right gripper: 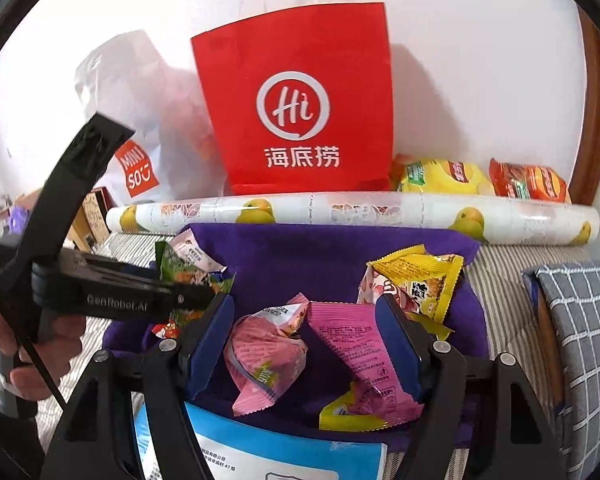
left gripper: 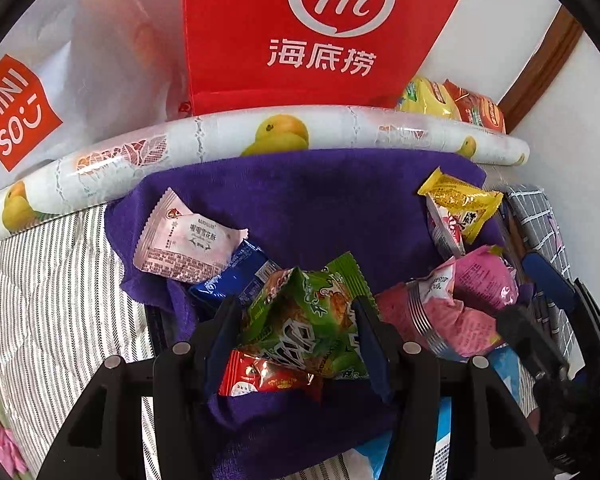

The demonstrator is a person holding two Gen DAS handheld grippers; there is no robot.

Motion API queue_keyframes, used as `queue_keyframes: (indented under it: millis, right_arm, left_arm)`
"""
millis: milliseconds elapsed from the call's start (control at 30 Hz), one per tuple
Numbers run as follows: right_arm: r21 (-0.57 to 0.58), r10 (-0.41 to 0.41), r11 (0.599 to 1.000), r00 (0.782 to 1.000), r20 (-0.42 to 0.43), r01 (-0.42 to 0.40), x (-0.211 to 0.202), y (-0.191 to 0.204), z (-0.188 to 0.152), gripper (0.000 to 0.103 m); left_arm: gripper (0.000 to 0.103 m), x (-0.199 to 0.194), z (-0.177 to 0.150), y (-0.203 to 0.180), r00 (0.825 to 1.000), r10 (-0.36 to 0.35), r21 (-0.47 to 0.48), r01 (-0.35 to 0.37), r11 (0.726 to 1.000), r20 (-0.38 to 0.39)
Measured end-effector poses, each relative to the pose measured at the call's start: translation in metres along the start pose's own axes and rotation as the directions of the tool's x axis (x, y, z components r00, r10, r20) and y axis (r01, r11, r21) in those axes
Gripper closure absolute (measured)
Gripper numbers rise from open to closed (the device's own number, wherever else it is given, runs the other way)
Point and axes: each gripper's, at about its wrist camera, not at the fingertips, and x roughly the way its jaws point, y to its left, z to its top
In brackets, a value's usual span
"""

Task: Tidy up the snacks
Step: 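Open both tools to drop the pink and green bags onto the towel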

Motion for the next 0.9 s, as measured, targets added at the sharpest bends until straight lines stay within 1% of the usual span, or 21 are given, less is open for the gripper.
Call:
queue_keyframes:
  millis: [367, 533, 667, 733, 900]
  right_arm:
    - [0.112, 0.038, 0.993, 0.999, -0.001, -0.037, 0.002, -0.019, -0.001, 0.030]
    - [0.098, 0.032, 0.995, 0.999, 0.001, -0.032, 0.002, -0.016, -0.001, 0.030]
    - [0.086, 0.024, 0.996, 1.000, 0.005, -0.025, 0.002, -0.014, -0.002, 0.030]
    - [0.081, 0.027, 0.996, 1.000, 0.008, -0.028, 0.002, -0.013, -0.002, 0.030]
    - [0.056, 0.032, 0.998, 0.999, 0.029, -0.034, -0.002, -0.009, -0.003, 0.030]
  left_arm:
    - [0.048, 0.003, -0.002, -0.006, 1.000, 0.010, 0.026, -0.009, 1.000, -0.012]
    - [0.048, 0.003, -0.002, -0.005, 1.000, -0.004, 0.022, 0.004, 1.000, -0.016]
    - [0.048, -0.002, 0.000, -0.005, 0.998, -0.054, 0.017, 0.055, 0.998, -0.012]
    - [0.042, -0.005, 0.000, -0.006, 0.997, -0.077, 0.016, 0.077, 0.997, -0.008]
    - [0.040, -0.013, 0.002, -0.006, 0.997, -0.080, 0.015, 0.080, 0.997, 0.005]
